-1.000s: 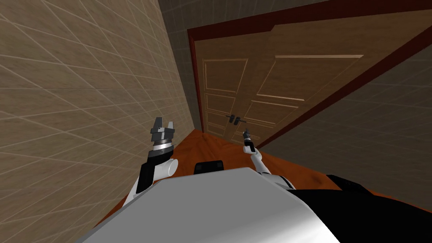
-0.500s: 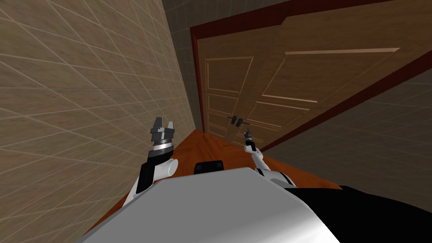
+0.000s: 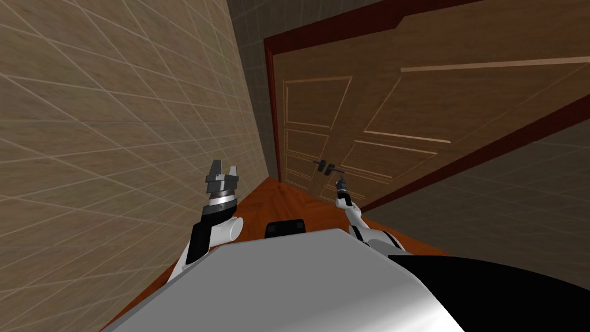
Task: Pull the door open
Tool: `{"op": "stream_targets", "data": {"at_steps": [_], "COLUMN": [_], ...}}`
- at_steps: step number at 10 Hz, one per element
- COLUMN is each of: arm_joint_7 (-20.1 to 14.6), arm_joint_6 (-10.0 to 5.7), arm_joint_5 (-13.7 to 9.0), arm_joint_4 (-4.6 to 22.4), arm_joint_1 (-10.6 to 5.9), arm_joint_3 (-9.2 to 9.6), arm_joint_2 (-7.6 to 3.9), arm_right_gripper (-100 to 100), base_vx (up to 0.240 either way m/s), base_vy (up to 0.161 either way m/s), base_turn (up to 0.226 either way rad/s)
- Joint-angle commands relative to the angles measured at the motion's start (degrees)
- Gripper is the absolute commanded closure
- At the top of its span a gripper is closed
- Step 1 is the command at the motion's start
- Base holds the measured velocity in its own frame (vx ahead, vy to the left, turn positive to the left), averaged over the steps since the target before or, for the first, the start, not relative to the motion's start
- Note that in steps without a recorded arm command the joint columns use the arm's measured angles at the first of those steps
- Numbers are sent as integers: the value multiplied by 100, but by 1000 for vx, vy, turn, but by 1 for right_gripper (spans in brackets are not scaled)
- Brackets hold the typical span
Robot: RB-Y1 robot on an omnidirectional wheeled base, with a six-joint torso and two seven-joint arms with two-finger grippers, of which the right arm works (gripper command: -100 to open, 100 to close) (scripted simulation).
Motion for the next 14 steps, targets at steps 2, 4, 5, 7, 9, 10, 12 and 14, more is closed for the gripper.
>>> {"op": "stream_targets", "data": {"at_steps": [2, 4, 5, 7, 9, 10, 12, 14], "arm_joint_7": [-40, -90, -136, -189, -227, -250, -221, -209], "arm_joint_6": [-16, -14, -12, -10, -9, -8, 2, 7], "arm_joint_5": [-44, -91, -135, -186, -223, -244, -257, -274], "arm_joint_4": [265, 536, 784, 1073, 1281, 1405, 1400, 1436], "arm_joint_1": [-95, -208, -310, -430, -516, -567, -492, -456], "arm_joint_3": [-60, -121, -176, -240, -287, -314, -359, -400], "arm_joint_2": [-56, -136, -209, -294, -356, -392, -429, -462], "arm_right_gripper": [-100, -100, -100, -100, -100, -100, -100, -100], "base_vx": [72, 55, 89, 97, 60, 59, 36, 85], "base_vy": [-28, -18, -33, -50, -22, -19, -86, -233], "base_turn": [66, 61, 128, 116, 55, 77, -58, -52]}}
